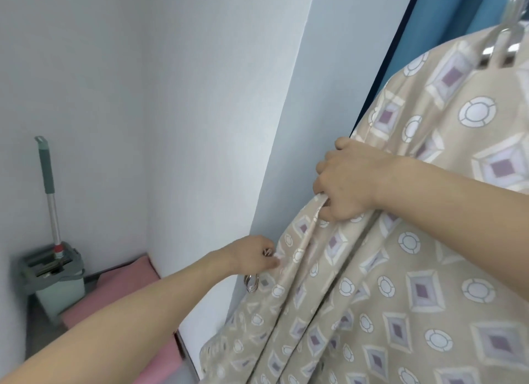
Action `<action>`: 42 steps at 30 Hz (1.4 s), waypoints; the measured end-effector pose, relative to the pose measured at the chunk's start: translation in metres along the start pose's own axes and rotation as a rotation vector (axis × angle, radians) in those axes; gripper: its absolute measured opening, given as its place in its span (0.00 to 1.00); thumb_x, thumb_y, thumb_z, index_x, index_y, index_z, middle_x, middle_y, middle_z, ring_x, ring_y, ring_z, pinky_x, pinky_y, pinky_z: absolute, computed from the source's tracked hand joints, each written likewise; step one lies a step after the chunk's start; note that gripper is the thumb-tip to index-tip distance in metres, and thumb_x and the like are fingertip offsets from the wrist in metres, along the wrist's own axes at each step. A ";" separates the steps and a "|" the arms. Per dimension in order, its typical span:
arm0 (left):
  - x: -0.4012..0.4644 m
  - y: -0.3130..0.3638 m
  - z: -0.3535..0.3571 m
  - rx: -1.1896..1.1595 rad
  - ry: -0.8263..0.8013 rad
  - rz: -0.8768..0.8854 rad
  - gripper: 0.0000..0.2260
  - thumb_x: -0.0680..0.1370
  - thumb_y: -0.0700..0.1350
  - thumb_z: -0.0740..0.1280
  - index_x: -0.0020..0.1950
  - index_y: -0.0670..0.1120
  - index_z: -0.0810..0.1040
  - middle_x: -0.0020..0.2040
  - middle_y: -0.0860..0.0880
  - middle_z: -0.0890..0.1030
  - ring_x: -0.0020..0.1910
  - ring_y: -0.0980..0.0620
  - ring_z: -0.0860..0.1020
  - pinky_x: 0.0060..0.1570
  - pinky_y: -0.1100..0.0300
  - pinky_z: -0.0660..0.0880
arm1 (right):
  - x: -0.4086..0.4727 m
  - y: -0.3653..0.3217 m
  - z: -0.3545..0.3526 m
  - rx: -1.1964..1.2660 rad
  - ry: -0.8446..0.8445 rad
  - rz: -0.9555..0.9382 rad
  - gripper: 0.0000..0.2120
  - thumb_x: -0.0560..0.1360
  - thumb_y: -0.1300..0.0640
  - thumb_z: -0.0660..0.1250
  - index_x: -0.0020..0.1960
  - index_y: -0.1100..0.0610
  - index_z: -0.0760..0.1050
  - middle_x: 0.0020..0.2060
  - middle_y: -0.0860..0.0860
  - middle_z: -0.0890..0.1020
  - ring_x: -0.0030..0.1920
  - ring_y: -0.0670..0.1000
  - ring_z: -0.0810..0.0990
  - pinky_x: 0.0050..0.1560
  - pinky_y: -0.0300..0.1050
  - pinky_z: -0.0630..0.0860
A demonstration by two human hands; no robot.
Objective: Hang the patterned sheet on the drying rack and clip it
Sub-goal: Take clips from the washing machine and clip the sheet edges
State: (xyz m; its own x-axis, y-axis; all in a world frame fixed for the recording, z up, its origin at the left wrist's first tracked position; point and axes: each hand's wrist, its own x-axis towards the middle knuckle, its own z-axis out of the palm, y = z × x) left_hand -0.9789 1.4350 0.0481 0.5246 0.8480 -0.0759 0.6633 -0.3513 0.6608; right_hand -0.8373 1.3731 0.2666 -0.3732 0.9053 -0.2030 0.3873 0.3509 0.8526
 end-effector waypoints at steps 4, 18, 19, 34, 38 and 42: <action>-0.002 0.009 -0.024 -0.015 0.063 -0.153 0.19 0.77 0.55 0.59 0.32 0.45 0.74 0.31 0.49 0.78 0.31 0.50 0.72 0.35 0.60 0.68 | -0.011 0.011 -0.004 0.060 0.087 0.146 0.37 0.73 0.28 0.37 0.58 0.46 0.77 0.50 0.49 0.76 0.55 0.51 0.69 0.68 0.52 0.57; -0.016 0.067 -0.074 -0.971 0.593 0.411 0.13 0.81 0.36 0.60 0.50 0.48 0.83 0.53 0.49 0.75 0.45 0.53 0.77 0.49 0.67 0.72 | -0.011 0.026 0.008 0.200 0.268 0.188 0.22 0.75 0.34 0.54 0.60 0.46 0.70 0.50 0.46 0.77 0.55 0.50 0.70 0.69 0.48 0.55; -0.016 0.071 -0.074 -0.978 0.588 0.446 0.13 0.81 0.36 0.60 0.51 0.48 0.83 0.55 0.50 0.74 0.46 0.53 0.77 0.51 0.67 0.73 | -0.010 0.025 0.008 0.222 0.265 0.195 0.24 0.75 0.31 0.51 0.61 0.45 0.71 0.50 0.45 0.77 0.55 0.50 0.70 0.69 0.48 0.54; -0.015 0.083 -0.073 -1.529 0.306 0.579 0.21 0.75 0.33 0.68 0.67 0.40 0.72 0.52 0.39 0.81 0.54 0.44 0.80 0.60 0.52 0.76 | -0.003 0.026 0.012 0.437 0.214 0.201 0.17 0.80 0.39 0.53 0.50 0.49 0.75 0.48 0.44 0.79 0.57 0.50 0.68 0.71 0.51 0.48; -0.015 0.074 -0.073 -1.508 0.239 0.576 0.15 0.76 0.38 0.66 0.62 0.38 0.74 0.59 0.36 0.80 0.60 0.41 0.78 0.59 0.54 0.77 | -0.002 0.024 0.012 0.400 0.234 0.193 0.16 0.80 0.39 0.54 0.50 0.49 0.73 0.49 0.44 0.78 0.56 0.50 0.69 0.69 0.50 0.50; -0.010 0.071 -0.076 -1.455 0.288 0.569 0.14 0.75 0.38 0.68 0.60 0.37 0.75 0.59 0.37 0.80 0.59 0.42 0.79 0.60 0.53 0.77 | -0.007 0.025 0.012 0.208 0.248 0.197 0.20 0.78 0.37 0.54 0.59 0.50 0.73 0.53 0.46 0.78 0.57 0.51 0.70 0.69 0.51 0.53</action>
State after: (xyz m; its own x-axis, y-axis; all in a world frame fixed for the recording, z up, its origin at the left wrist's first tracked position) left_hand -0.9781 1.4319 0.1526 0.2890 0.8471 0.4460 -0.7198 -0.1149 0.6846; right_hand -0.8152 1.3782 0.2836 -0.4577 0.8836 0.0992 0.6250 0.2403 0.7427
